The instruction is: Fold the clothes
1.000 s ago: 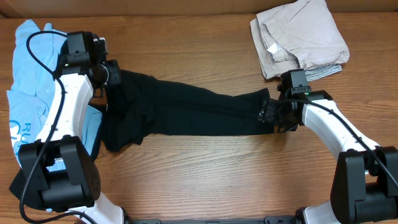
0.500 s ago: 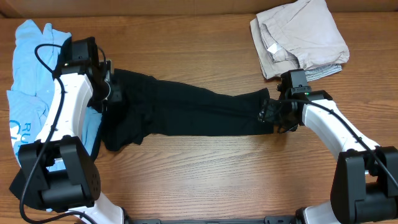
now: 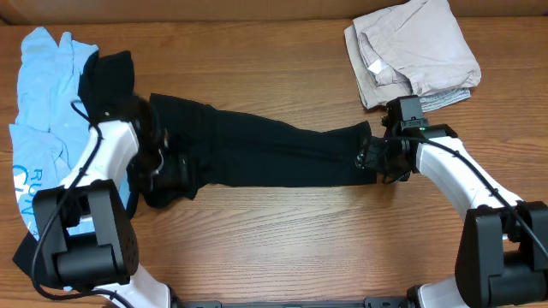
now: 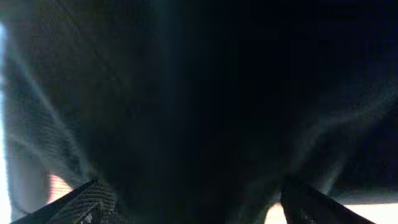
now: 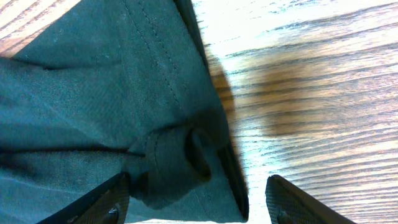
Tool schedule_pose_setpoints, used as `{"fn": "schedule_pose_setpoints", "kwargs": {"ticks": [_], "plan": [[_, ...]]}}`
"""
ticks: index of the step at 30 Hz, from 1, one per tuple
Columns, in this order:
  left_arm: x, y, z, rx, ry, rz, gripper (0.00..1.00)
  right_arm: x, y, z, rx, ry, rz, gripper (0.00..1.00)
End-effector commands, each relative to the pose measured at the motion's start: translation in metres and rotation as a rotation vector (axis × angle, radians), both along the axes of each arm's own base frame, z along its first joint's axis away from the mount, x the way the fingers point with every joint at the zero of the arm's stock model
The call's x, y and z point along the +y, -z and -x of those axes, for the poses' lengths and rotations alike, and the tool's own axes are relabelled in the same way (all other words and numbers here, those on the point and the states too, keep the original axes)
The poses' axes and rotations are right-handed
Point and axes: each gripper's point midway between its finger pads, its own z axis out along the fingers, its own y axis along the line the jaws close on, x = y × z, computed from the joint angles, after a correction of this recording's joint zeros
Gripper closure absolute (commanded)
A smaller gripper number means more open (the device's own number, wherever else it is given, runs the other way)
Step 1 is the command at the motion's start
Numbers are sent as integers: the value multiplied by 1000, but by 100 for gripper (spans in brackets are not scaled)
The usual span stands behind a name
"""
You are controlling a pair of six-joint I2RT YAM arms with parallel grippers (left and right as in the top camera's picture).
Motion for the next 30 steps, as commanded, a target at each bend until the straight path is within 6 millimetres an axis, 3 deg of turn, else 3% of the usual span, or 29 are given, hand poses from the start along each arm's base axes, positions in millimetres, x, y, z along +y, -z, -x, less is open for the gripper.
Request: {"fn": "schedule_pose_setpoints", "kwargs": {"ticks": [1, 4, 11, 19, 30], "plan": [[-6, 8, 1, -5, -18, 36, 18, 1, -6, -8, -23, 0, -4, 27], [-6, 7, -3, -20, -18, 37, 29, 1, -5, -8, -22, 0, -4, 27], [-5, -3, -15, -51, -13, 34, 94, 1, -5, -8, -21, 0, -4, 27], [1, -39, -47, -138, 46, 19, 96, 1, -5, -8, -21, 0, -4, 26], [35, -47, -102, -342, 43, -171, 96, 1, -5, -8, -21, 0, -4, 26]]}}
